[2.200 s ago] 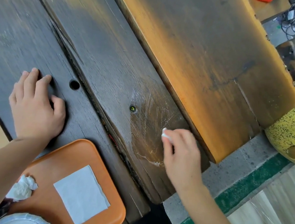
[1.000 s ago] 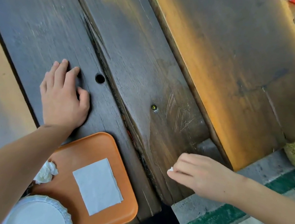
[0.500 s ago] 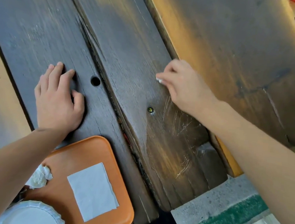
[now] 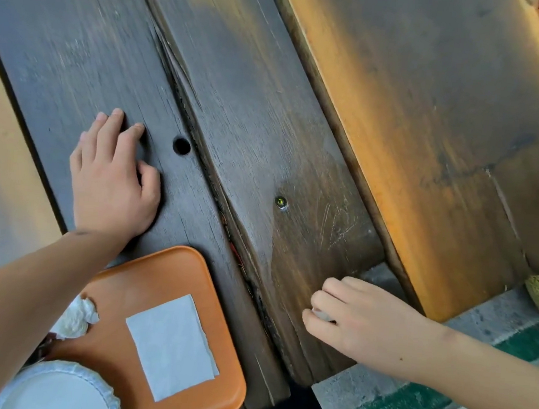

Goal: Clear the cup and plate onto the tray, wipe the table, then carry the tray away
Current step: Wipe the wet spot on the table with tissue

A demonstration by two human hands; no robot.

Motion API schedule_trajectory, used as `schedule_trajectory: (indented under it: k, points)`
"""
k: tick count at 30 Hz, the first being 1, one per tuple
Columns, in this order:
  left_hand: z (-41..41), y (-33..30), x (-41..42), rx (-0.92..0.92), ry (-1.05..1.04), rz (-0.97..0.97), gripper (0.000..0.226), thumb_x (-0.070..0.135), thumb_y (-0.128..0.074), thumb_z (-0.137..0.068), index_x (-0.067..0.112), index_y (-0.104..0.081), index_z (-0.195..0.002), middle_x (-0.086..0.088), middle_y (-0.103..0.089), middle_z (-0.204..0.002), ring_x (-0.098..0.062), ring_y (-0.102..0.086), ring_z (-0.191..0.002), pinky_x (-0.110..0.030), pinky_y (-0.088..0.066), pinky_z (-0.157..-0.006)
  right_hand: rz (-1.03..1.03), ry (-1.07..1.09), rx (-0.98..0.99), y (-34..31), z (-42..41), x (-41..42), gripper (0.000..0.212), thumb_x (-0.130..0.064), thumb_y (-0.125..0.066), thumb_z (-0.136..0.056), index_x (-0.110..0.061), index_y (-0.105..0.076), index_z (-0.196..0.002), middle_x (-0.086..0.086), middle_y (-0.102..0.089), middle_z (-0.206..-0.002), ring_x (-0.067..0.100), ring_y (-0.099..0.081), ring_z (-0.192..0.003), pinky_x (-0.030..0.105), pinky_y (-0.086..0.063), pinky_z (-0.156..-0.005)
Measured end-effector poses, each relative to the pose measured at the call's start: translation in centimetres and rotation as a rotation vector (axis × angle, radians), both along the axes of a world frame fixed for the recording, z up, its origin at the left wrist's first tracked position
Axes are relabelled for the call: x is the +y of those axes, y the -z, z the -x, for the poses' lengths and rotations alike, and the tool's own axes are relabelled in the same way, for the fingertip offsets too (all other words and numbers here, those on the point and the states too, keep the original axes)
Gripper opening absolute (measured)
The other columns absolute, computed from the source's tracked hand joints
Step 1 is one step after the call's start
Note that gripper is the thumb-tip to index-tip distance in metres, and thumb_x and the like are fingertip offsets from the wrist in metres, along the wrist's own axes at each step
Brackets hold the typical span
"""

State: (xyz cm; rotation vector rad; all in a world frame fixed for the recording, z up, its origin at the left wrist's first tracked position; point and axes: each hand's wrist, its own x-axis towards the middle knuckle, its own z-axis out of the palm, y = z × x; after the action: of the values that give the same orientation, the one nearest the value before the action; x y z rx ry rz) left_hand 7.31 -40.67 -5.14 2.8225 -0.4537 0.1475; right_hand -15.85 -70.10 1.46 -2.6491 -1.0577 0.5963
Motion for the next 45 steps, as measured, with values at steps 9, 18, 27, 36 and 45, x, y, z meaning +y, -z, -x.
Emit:
schedule_trajectory:
  k: [9,18,27,36,45]
  points:
    - [0.0,0.0,0.0,-0.004,0.001,0.014,0.052,0.018,-0.043,-0.089,0.008,-0.052,-0.139,-0.017,-0.042,-0.158,-0.038,-0.032,-0.150,-0.051,-0.025,-0.120,-0.290,0.749,0.084,-2.4,-8.1,-1.5,0.022,-0.034,-0.050,-0.086,-0.026,-0.063,-0.103,-0.012,-0.059,-0.093,0.003,-0.058,-0.072,0.014,-0.048,-0.058]
    - [-0.2,0.7,0.3,-0.024,0.003,0.009,0.053,0.020,-0.044,-0.088,0.010,-0.050,-0.140,-0.016,-0.042,-0.158,-0.038,-0.032,-0.150,-0.050,-0.024,-0.120,-0.141,0.819,-0.114,0.0,-12.3,-6.9,0.010,-0.023,-0.069,-0.089,-0.015,-0.069,-0.096,-0.003,-0.067,-0.098,0.018,-0.054,-0.094,0.038,-0.051,-0.076]
    - [0.0,0.0,0.0,-0.018,-0.003,0.011,0.054,0.018,-0.045,-0.087,0.007,-0.052,-0.140,-0.018,-0.043,-0.158,-0.038,-0.033,-0.150,-0.050,-0.025,-0.119,-0.093,0.599,-0.197,-0.3,-15.0,-6.5,0.023,-0.020,-0.062,-0.093,-0.011,-0.068,-0.114,0.005,-0.068,-0.101,0.023,-0.058,-0.092,0.031,-0.044,-0.077]
    - [0.0,0.1,0.0,-0.021,0.004,0.007,0.053,0.018,-0.045,-0.089,0.008,-0.052,-0.140,-0.017,-0.042,-0.158,-0.037,-0.032,-0.150,-0.049,-0.023,-0.121,-0.169,0.658,-0.254,1.1,-12.3,-4.5,0.014,-0.007,-0.065,-0.094,-0.002,-0.078,-0.098,0.010,-0.061,-0.083,0.026,-0.053,-0.081,0.041,-0.049,-0.061]
    - [-0.1,0.3,0.1,-0.030,0.011,0.008,0.052,0.019,-0.045,-0.089,0.009,-0.051,-0.140,-0.017,-0.043,-0.158,-0.037,-0.032,-0.150,-0.048,-0.024,-0.120,-0.222,0.436,0.054,0.7,1.7,-0.7,0.028,0.006,-0.057,-0.087,-0.002,-0.071,-0.110,0.005,-0.056,-0.085,0.016,-0.046,-0.080,0.018,-0.033,-0.071]
